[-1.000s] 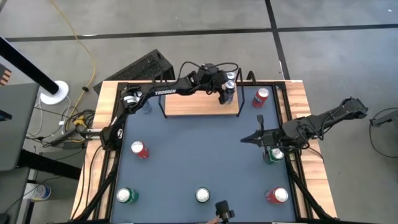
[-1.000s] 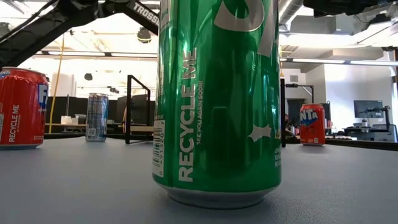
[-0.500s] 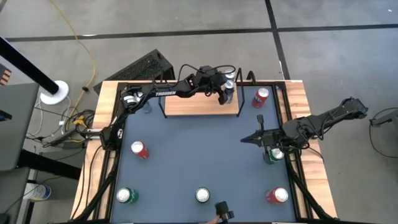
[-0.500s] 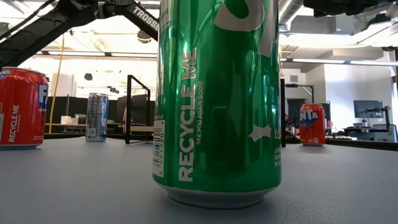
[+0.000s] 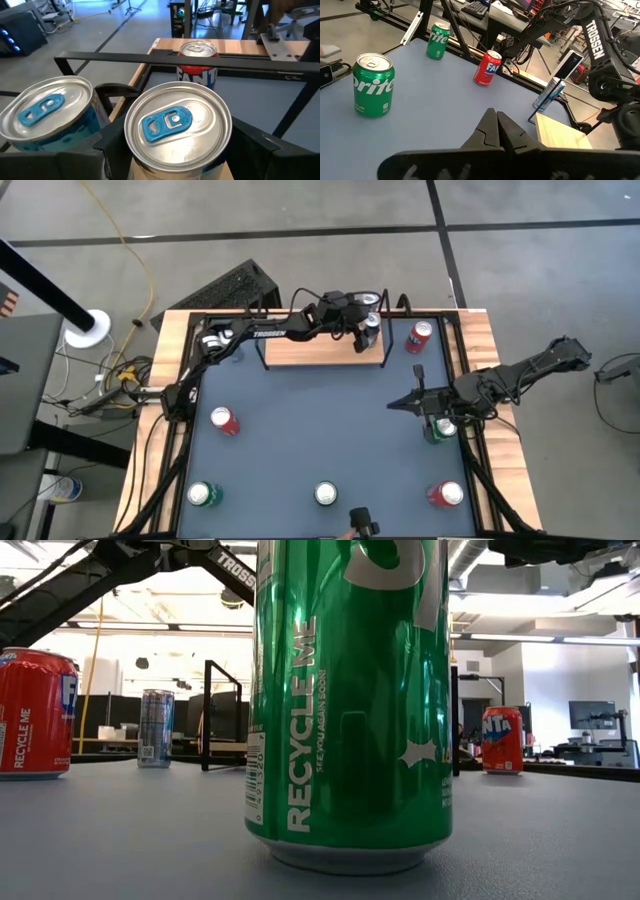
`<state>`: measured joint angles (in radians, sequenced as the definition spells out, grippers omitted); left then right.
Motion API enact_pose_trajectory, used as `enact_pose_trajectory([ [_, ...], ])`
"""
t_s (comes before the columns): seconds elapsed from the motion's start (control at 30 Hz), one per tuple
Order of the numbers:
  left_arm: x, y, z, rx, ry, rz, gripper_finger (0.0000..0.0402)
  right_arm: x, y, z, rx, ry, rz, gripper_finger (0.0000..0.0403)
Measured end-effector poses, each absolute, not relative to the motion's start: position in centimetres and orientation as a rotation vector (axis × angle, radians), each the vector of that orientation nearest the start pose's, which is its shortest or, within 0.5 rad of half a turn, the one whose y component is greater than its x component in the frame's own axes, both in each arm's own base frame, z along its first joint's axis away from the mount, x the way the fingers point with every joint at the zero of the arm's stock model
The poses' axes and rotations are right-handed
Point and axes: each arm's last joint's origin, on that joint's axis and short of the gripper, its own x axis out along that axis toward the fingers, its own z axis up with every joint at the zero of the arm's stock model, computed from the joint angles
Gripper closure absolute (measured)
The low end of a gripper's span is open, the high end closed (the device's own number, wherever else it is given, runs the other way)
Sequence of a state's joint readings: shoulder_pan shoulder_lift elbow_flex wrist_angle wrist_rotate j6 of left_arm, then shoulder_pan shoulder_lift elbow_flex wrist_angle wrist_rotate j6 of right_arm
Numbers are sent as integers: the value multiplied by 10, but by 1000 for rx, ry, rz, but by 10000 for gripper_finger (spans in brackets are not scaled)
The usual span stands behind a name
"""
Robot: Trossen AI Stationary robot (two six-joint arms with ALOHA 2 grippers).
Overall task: Place canned beverage on shelf
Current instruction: Put the bottom blue soda can on the shelf aligned with the other blue soda can
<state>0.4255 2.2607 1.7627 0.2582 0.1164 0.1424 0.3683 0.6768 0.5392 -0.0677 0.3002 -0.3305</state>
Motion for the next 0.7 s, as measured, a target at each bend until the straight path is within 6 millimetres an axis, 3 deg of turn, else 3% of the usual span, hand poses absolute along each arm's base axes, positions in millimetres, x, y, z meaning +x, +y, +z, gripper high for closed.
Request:
enact_pose_trajectory([
  [0.7, 479, 214, 223, 77, 263, 281, 161, 151, 48, 274, -390, 191, 98, 403],
])
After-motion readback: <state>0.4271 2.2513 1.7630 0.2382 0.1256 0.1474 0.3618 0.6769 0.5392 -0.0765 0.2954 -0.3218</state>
